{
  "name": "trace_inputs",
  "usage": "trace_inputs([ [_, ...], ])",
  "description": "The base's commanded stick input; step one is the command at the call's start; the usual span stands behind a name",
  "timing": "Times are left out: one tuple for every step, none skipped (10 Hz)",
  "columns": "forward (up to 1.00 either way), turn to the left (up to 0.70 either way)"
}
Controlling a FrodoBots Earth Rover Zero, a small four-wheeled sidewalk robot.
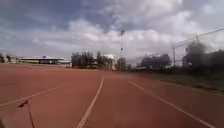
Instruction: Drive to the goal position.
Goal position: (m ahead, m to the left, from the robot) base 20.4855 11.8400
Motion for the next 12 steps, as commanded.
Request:
trace_inputs([
  [0.7,0.0],
  [0.7,0.0],
  [0.7,0.0],
  [0.7,0.0],
  [0.7,0.0],
  [0.7,0.0],
  [0.7,0.0],
  [0.7,0.0],
  [0.7,0.0],
  [0.7,0.0],
  [0.7,0.0],
  [0.7,0.0],
])
